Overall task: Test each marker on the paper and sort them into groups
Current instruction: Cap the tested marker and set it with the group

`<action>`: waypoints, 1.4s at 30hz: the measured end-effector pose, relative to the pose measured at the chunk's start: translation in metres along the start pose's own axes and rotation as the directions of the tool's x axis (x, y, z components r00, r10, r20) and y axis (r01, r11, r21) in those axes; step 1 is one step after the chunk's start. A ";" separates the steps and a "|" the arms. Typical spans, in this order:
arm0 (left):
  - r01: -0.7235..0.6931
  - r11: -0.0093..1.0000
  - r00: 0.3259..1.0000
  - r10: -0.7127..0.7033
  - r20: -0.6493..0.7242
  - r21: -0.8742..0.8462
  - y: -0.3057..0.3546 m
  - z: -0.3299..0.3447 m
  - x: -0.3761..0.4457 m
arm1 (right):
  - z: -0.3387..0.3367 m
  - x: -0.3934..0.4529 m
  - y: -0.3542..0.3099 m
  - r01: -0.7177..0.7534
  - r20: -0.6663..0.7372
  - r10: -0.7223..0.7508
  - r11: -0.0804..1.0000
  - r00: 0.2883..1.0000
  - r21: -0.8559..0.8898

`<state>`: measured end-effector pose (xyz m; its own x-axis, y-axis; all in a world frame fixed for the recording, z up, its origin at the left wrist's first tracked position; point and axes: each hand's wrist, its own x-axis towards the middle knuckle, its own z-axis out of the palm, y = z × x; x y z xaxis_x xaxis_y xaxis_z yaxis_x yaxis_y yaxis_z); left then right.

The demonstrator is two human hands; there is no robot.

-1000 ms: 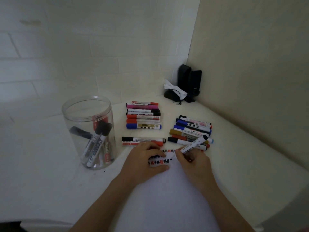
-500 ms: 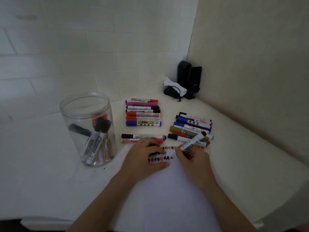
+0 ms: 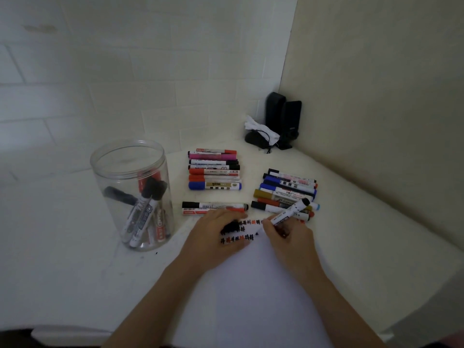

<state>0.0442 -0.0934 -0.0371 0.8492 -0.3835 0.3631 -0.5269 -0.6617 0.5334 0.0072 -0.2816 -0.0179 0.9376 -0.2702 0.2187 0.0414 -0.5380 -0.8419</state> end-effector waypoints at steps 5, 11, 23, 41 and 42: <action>0.124 0.989 0.981 -0.133 -0.139 -0.077 0.002 -0.002 -0.001 | 0.000 -0.002 -0.001 0.010 0.010 -0.010 1.000 1.000 0.000; 0.126 0.990 0.988 -0.131 -0.081 -0.065 0.002 -0.002 0.000 | -0.004 0.002 -0.002 -0.120 0.020 0.118 0.979 0.993 0.164; 0.199 0.839 0.969 -0.244 -0.024 -0.507 0.007 -0.018 -0.006 | -0.011 0.000 -0.035 -0.318 0.275 0.192 0.770 0.942 0.553; 0.102 0.807 0.973 -0.202 -0.110 -0.582 0.008 -0.020 -0.009 | 0.026 -0.008 -0.046 -0.273 0.168 0.216 0.784 0.962 0.558; 0.095 0.807 0.971 -0.203 -0.123 -0.582 0.009 -0.020 -0.009 | 0.025 -0.007 -0.048 -0.285 0.176 0.225 0.781 0.958 0.556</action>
<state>0.0312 -0.0827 -0.0203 0.9276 -0.1591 0.3379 -0.3651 -0.1955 0.9102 0.0070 -0.2341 0.0083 0.9687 -0.2390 -0.0665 -0.0434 0.1010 -0.9939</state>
